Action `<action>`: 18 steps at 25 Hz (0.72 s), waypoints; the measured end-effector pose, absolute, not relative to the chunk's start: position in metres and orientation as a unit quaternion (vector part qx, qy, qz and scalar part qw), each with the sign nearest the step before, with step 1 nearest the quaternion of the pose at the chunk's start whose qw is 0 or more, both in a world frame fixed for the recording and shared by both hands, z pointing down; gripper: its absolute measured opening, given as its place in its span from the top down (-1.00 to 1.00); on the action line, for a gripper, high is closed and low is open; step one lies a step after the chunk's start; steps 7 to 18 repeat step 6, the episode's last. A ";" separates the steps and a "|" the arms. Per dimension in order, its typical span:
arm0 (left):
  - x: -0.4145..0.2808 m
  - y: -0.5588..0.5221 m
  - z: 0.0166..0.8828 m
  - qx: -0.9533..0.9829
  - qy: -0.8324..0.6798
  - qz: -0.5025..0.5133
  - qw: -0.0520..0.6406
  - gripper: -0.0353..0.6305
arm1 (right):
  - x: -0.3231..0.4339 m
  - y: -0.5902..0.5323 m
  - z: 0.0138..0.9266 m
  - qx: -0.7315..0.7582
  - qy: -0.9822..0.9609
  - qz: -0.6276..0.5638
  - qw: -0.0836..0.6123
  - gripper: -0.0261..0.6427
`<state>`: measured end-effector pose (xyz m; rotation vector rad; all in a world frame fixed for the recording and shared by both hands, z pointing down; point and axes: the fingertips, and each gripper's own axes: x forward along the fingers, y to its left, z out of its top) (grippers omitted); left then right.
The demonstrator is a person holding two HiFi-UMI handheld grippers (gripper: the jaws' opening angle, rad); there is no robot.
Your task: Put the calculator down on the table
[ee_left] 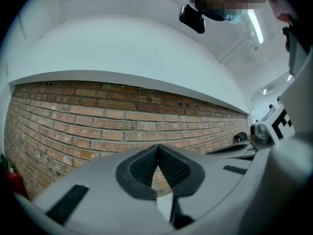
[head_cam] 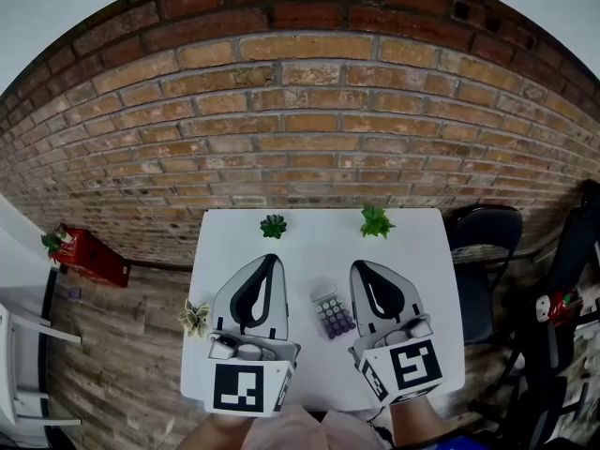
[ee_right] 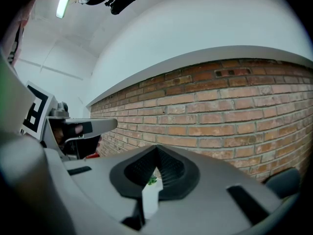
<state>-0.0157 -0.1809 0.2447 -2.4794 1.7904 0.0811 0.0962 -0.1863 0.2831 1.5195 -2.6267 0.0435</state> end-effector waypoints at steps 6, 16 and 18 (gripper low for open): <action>-0.014 -0.183 0.248 -0.810 0.584 0.026 0.038 0.86 | 0.097 -0.188 0.284 0.501 -0.863 0.015 0.054 0.93; -0.014 -0.183 0.248 -0.810 0.584 0.026 0.038 0.86 | 0.097 -0.188 0.284 0.501 -0.863 0.015 0.054 0.93; -0.014 -0.183 0.248 -0.810 0.584 0.026 0.038 0.86 | 0.097 -0.188 0.284 0.501 -0.863 0.015 0.054 0.93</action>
